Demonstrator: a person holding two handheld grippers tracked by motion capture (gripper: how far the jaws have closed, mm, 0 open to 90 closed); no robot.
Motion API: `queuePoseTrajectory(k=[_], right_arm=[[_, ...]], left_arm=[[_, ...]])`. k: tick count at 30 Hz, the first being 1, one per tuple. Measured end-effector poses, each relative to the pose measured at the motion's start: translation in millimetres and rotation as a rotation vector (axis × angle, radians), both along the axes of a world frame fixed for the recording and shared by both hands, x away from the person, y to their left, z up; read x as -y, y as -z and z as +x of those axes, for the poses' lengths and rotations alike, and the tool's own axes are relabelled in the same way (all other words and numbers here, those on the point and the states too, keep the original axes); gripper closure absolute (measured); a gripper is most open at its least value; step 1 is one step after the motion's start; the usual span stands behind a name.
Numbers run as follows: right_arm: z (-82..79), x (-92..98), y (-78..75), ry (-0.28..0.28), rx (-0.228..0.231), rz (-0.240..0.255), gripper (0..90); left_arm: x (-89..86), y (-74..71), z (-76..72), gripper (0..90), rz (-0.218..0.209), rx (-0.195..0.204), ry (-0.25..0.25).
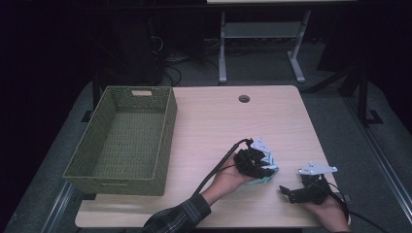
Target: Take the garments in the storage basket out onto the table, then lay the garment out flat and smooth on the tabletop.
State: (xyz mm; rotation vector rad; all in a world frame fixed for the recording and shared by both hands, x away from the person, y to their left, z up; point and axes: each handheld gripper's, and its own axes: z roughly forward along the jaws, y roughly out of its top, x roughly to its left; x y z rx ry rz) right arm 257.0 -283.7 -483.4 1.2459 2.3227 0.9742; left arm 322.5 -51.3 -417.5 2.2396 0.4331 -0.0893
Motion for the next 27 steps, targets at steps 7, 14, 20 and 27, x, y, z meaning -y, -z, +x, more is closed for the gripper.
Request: queuePoseTrajectory(k=[7, 14, 20, 27], right_arm=[[0.0, 0.0, 0.0, 0.000, 0.000, 0.000, 0.8], [0.1, 0.0, 0.0, 0.000, 0.001, 0.000, 0.8], [0.0, 0.0, 0.0, 0.000, 0.000, 0.000, 0.8], [0.1, 0.0, 0.0, 0.000, 0.000, 0.000, 0.8]], left_arm=[[-6.9, -8.5, 0.3, 82.6, -0.028, 0.009, -0.009], [-15.9, -19.6, 2.1, 83.0, -0.056, 0.008, -0.020], [-29.6, -34.5, 7.8, 83.5, -0.104, 0.003, -0.041], [-42.6, -48.4, 12.4, 83.8, -0.163, -0.013, -0.061]])
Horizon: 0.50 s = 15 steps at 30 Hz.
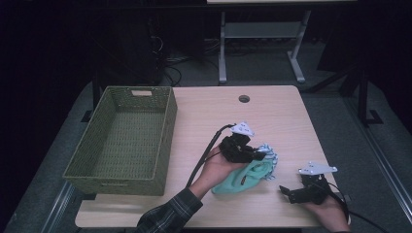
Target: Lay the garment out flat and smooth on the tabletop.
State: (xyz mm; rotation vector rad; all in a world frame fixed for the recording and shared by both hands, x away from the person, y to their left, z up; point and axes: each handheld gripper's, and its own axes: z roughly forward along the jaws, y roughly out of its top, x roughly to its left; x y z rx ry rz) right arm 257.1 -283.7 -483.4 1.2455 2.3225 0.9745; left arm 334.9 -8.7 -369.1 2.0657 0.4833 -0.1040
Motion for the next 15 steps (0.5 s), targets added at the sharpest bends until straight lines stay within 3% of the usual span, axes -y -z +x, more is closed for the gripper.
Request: queuePoseTrajectory(k=[15], right_arm=[[0.0, 0.0, 0.0, 0.000, -0.001, 0.001, 0.8]], left_arm=[[-16.9, -41.9, -7.3, 83.9, -0.103, 0.048, 0.001]])
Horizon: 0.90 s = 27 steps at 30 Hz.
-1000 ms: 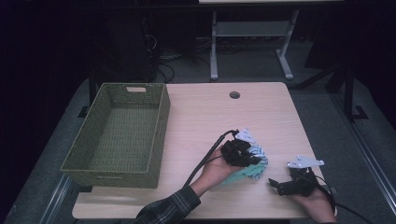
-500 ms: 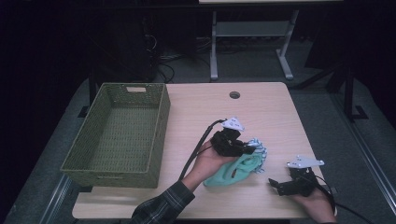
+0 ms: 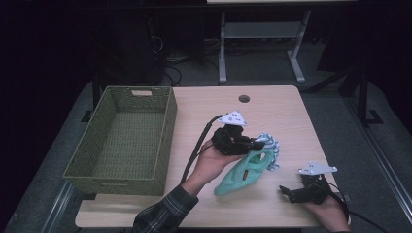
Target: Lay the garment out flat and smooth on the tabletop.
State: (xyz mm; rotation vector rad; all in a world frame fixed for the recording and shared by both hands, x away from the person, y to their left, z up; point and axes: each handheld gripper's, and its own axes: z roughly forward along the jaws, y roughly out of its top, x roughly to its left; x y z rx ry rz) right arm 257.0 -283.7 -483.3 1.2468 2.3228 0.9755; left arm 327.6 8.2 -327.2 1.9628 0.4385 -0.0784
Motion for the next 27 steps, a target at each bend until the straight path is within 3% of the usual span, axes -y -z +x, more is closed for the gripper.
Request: queuePoseTrajectory(k=[8, 13, 19, 27], right_arm=[[-0.1, 0.0, -0.1, 0.000, 0.000, 0.001, 0.8], [0.0, 0.1, -0.1, -0.001, 0.001, 0.000, 0.8], [-0.2, -0.1, -0.1, 0.000, -0.001, 0.002, 0.8], [-0.1, 0.0, 0.0, 0.000, 0.000, 0.000, 0.8]], left_arm=[[0.5, -33.5, -13.3, 83.9, -0.057, 0.052, 0.016], [-0.9, -42.5, -18.2, 83.9, -0.096, 0.055, 0.028], [-6.0, -33.2, -13.2, 83.8, -0.095, 0.038, 0.010], [-25.4, -5.3, 14.0, 83.8, -0.050, -0.002, -0.055]])
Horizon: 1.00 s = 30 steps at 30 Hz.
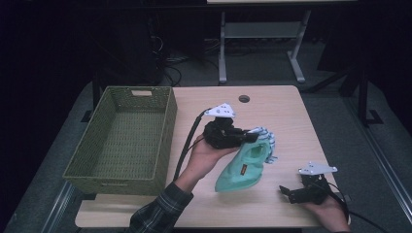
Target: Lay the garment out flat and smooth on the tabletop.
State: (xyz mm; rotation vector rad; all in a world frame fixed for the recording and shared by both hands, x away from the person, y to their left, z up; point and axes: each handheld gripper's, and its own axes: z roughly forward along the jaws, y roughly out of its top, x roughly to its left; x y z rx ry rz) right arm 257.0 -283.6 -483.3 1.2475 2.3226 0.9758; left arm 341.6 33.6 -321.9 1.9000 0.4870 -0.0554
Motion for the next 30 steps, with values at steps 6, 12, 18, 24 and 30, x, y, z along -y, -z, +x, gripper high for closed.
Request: queuePoseTrajectory(k=[6, 12, 18, 24, 30], right_arm=[[0.0, 0.0, 0.1, 0.000, 0.000, 0.000, 0.8], [0.1, 0.0, 0.1, 0.000, 0.001, 0.000, 0.8], [0.1, 0.2, 0.1, -0.001, 0.001, -0.002, 0.8], [0.1, 0.2, 0.1, -0.001, 0.001, -0.002, 0.8], [0.1, 0.1, 0.0, 0.000, 0.001, -0.002, 0.8]], left_arm=[[-11.9, 16.2, 15.4, 83.7, 0.023, -0.020, -0.046], [-23.0, 29.0, 28.0, 83.6, 0.041, -0.033, -0.098], [-30.0, 41.7, 37.7, 83.2, 0.061, -0.042, -0.148], [-36.4, 51.4, 44.4, 83.2, 0.105, -0.040, -0.205], [-41.5, 61.9, 50.1, 83.0, 0.142, -0.044, -0.254]])
